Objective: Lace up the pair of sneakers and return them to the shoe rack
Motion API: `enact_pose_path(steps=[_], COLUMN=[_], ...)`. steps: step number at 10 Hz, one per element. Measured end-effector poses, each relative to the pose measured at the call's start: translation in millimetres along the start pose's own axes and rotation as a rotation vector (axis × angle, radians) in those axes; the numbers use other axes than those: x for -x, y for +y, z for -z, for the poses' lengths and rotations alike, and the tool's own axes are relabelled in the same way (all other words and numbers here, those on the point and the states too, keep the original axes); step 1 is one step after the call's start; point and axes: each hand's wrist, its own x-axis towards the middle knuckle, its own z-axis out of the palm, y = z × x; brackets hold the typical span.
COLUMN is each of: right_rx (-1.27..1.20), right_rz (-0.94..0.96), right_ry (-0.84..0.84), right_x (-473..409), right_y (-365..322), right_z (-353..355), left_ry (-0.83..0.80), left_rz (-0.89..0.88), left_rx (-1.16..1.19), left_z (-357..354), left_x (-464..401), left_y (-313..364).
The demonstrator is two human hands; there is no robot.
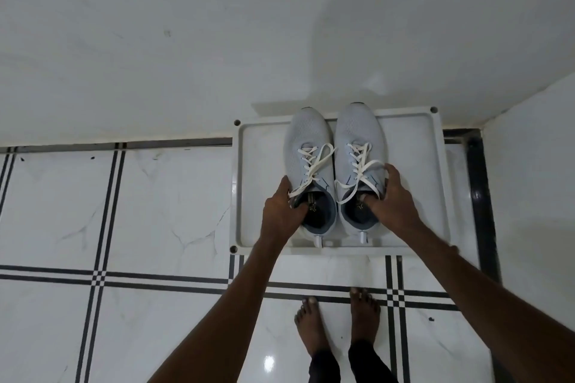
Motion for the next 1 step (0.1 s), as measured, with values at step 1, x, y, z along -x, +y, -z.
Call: enact_pose_path(steps=[1], right_rx=[-0.045], right_rz=[-0.061], right_ry=[0.030], right_x=[8.4], right_y=[-14.1], right_z=[7.8], left_ry=[-0.029], left_rz=[0.119], left_rx=[0.035], left_z=[12.1], left_x=[2.1], left_y=[19.6])
